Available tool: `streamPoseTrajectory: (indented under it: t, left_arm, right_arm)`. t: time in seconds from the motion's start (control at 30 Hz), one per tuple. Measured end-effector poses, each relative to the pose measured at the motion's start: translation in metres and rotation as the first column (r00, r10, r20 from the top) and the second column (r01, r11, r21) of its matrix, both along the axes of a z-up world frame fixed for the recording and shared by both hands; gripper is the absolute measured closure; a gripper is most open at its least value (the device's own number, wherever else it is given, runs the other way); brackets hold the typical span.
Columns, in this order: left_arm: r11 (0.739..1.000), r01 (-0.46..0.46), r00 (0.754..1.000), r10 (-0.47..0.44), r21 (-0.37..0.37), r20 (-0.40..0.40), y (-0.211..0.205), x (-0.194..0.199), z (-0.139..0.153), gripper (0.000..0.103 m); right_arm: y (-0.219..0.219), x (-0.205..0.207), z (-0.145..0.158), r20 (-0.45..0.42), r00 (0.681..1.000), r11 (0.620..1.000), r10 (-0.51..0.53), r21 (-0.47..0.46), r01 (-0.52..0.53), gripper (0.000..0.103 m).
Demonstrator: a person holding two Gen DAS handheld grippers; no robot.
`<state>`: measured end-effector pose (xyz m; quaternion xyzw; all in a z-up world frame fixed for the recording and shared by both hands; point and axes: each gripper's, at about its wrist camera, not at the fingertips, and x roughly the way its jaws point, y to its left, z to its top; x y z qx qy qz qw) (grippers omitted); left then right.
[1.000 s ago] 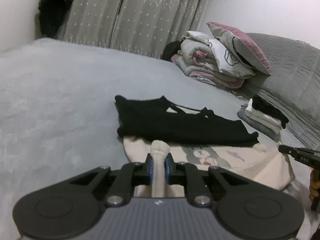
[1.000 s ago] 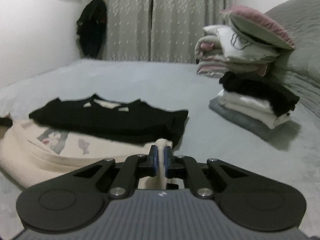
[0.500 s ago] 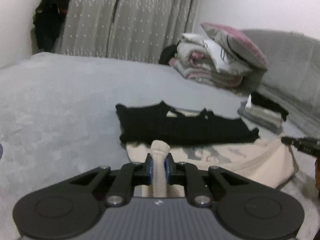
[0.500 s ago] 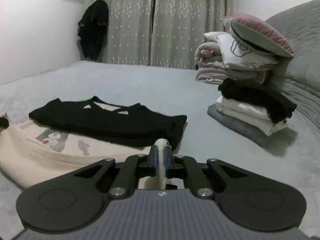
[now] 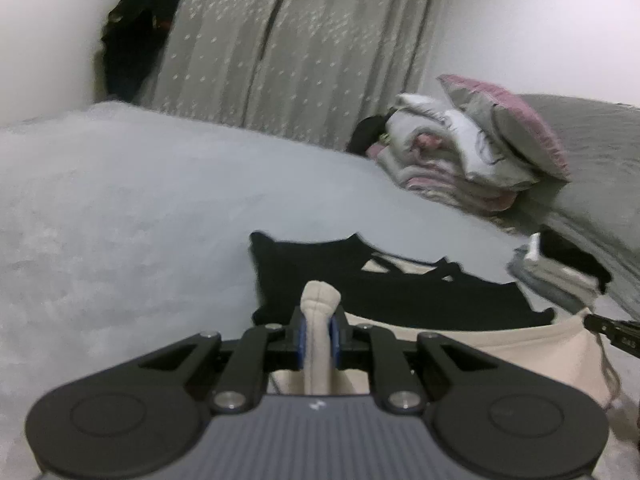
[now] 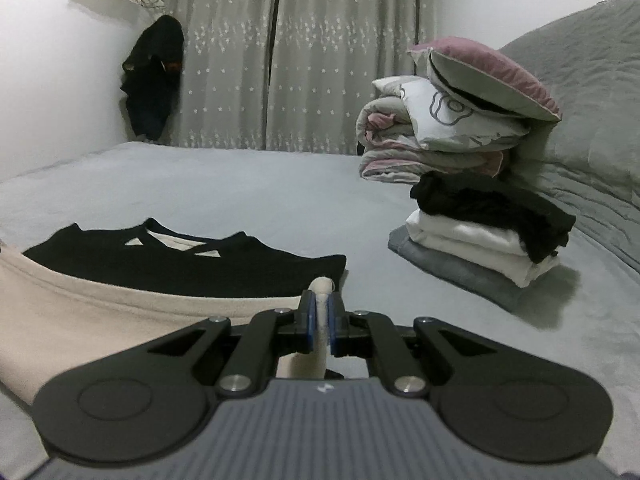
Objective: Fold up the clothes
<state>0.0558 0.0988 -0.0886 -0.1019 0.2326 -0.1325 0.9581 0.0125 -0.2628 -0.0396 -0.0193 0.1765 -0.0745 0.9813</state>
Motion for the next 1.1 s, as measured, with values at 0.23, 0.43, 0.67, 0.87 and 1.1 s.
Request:
streamPoseTrajectory:
  t: [0.23,0.43,0.67,0.87,1.1]
  left_arm:
    - [0.998,-0.033,0.991,0.039,0.047,-0.127,-0.003,0.019,-0.014,0.086]
    - [0.985,-0.121,0.99,0.129,0.123,-0.062,-0.006,0.009,-0.003,0.041]
    - [0.991,-0.049,0.998,0.043,0.125,0.05,-0.026,-0.003,0.021,0.027]
    - [0.973,0.182,0.983,-0.184,0.14,0.001,-0.076,-0.005,0.014,0.024]
    - [0.927,0.276,0.961,-0.258,0.255,-0.102,-0.102,-0.003,-0.012,0.023]
  right_arm:
    - [-0.005,0.026,-0.02,-0.158,0.987,1.0,-0.011,0.005,0.012,0.097]
    - [-0.004,0.024,-0.019,-0.177,0.984,1.0,-0.026,-0.004,0.025,0.075]
    - [0.012,0.014,0.002,-0.1,0.995,1.0,-0.013,-0.017,0.011,0.053]
    - [0.055,0.024,0.005,-0.123,0.982,0.988,0.143,0.068,-0.136,0.053]
    - [0.09,0.038,-0.014,-0.235,0.946,0.974,0.225,0.074,-0.214,0.051]
